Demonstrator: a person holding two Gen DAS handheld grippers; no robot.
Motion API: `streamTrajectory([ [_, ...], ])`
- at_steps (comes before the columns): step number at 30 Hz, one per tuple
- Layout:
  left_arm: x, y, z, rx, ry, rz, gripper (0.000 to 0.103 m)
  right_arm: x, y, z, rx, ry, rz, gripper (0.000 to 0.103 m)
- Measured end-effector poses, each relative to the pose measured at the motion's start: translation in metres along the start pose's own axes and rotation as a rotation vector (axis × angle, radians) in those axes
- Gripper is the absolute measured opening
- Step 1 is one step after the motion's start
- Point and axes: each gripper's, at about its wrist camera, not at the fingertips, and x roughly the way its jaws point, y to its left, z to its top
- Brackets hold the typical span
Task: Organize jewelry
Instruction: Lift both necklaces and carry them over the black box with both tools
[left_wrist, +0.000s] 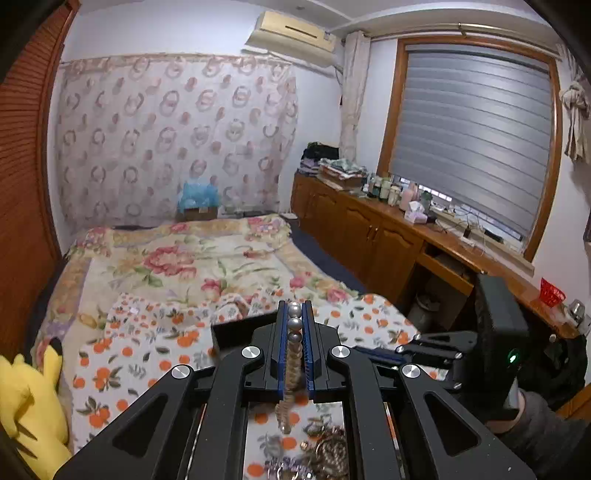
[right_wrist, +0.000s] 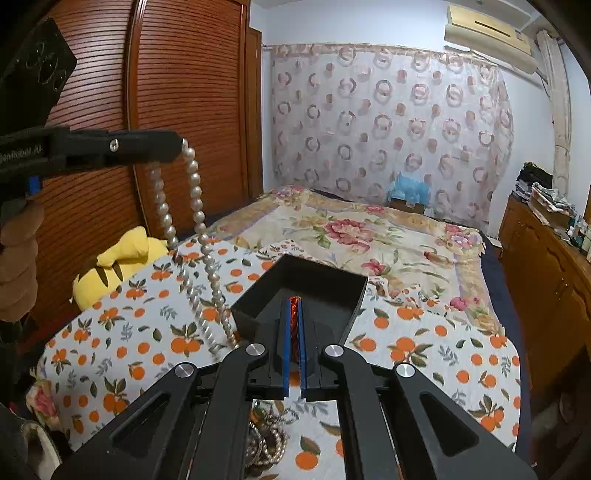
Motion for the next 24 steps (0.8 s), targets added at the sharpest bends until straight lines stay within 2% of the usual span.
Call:
streamTrajectory([
  [12,0.021,-0.001,0.050,0.031,-0.038,0.028,0.006,0.014,-0.018,0.034,-0.009,-0.018,0.028,0.004],
  [18,0.052,0.014,0.043,0.016,0.004,0.032,0.006,0.029,-0.025,0.040,-0.008,-0.017,0.046,0.004],
  [24,0.098,0.040,0.017,-0.044,0.099,0.045,0.006,0.047,-0.030,0.040,0.000,-0.003,0.061,0.004],
])
